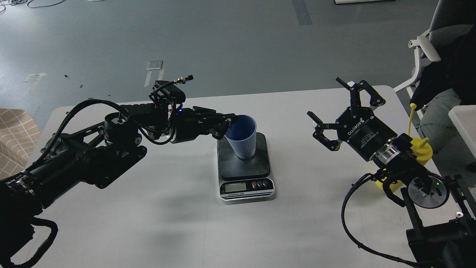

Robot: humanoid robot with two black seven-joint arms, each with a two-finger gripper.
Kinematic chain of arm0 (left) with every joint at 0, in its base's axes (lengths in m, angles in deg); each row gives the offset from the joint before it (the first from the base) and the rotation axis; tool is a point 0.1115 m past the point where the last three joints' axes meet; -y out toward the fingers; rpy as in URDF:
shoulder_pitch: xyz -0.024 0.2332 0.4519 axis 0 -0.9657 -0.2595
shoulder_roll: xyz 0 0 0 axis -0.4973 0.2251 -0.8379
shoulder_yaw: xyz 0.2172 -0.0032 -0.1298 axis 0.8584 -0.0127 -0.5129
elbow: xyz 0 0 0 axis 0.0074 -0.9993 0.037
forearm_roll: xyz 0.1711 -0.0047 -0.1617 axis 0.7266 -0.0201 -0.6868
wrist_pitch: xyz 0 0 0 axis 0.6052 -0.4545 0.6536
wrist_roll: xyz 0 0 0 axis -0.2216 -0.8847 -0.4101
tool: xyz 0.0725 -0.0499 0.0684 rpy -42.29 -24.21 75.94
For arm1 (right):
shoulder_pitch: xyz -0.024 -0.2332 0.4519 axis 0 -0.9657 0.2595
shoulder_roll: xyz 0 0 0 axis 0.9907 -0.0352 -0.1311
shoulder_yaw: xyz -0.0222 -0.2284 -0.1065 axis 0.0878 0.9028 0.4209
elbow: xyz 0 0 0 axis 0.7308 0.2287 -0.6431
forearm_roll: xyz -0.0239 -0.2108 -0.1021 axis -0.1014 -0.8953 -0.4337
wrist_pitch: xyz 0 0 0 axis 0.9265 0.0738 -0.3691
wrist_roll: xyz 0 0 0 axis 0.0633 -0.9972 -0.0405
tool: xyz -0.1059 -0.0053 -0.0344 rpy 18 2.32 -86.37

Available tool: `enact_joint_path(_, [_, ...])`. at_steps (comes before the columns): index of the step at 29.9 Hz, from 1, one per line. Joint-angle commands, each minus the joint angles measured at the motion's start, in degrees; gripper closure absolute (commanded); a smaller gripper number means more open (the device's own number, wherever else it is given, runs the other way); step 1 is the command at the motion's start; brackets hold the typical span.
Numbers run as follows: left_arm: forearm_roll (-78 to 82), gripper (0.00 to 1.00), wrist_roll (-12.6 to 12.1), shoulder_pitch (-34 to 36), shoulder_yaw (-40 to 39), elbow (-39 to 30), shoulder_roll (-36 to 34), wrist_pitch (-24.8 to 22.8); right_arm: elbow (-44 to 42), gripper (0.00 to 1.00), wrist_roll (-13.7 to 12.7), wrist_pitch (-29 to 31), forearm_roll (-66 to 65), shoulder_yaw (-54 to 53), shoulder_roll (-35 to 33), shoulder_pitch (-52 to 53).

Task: Pour seasoning into cup on scale with both arms
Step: 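Lower the blue cup onto the scale and open the left gripper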

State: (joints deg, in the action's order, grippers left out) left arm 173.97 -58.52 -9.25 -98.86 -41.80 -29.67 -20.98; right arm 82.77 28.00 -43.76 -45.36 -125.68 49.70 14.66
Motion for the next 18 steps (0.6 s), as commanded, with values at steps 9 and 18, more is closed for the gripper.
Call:
enact_joint_path(9, [0.01, 1.00, 0.00, -0.13, 0.08, 0.29, 0.14, -0.06, -0.26, 0.00, 0.00, 0.09, 0.00, 0.06, 0.00, -0.09])
enact_joint_path(18, [0.28, 1.00, 0.00, 0.84, 1.93, -0.33, 0.14, 0.02, -0.17, 0.00, 0.00, 0.09, 0.00, -0.02, 0.00, -0.18])
